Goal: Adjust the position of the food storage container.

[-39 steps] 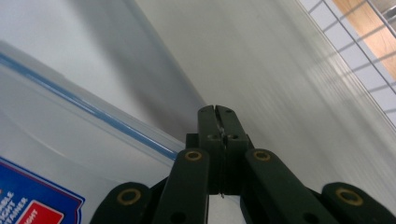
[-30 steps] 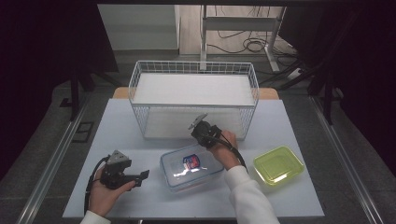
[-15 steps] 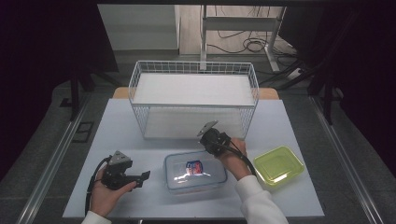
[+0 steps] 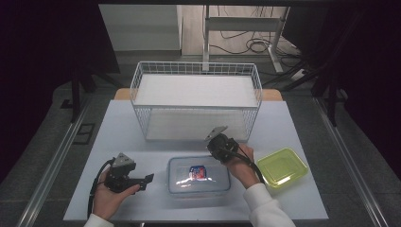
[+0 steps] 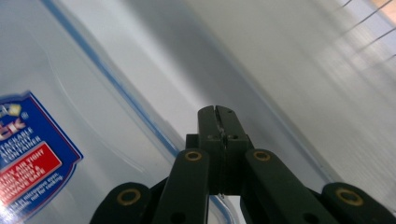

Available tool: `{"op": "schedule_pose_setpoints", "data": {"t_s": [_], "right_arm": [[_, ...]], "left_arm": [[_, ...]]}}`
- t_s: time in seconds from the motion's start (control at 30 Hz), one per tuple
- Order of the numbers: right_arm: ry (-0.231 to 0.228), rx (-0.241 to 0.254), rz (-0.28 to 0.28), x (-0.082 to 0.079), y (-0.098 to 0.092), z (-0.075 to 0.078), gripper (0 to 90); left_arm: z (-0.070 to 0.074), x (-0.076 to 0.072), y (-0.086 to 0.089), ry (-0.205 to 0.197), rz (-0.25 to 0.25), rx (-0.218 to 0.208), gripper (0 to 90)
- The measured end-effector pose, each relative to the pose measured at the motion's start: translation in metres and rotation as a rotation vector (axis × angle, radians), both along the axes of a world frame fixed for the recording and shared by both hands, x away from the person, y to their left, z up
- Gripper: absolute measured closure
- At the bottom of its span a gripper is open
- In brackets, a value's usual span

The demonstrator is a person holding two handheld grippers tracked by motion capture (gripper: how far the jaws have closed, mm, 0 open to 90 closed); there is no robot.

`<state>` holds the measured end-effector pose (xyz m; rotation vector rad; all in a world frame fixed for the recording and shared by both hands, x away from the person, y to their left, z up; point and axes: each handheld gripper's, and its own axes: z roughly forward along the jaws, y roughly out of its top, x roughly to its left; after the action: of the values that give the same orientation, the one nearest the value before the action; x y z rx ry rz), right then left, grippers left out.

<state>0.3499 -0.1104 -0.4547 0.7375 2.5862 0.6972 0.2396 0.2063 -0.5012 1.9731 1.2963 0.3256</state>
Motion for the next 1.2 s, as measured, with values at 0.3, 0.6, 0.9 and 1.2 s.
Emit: {"op": "schedule_pose_setpoints", "data": {"t_s": [0.3,0.6,0.9,1.2], "right_arm": [[-0.003,0.182,-0.021,-0.027,-0.031,0.016,89.3],[0.069,0.326,-0.026,-0.057,-0.058,0.012,79.7],[0.130,0.483,-0.062,-0.081,-0.073,0.002,25.2],[0.133,0.518,-0.149,-0.096,-0.095,0.000,21.4]], "left_arm": [[0.006,0.003,0.000,0.003,0.002,-0.046,16.5],[0.011,-0.011,0.006,-0.007,0.004,-0.078,17.2],[0.016,-0.011,0.006,0.016,0.017,-0.146,14.9],[0.019,-0.010,0.003,0.035,-0.011,-0.187,13.8]]}}
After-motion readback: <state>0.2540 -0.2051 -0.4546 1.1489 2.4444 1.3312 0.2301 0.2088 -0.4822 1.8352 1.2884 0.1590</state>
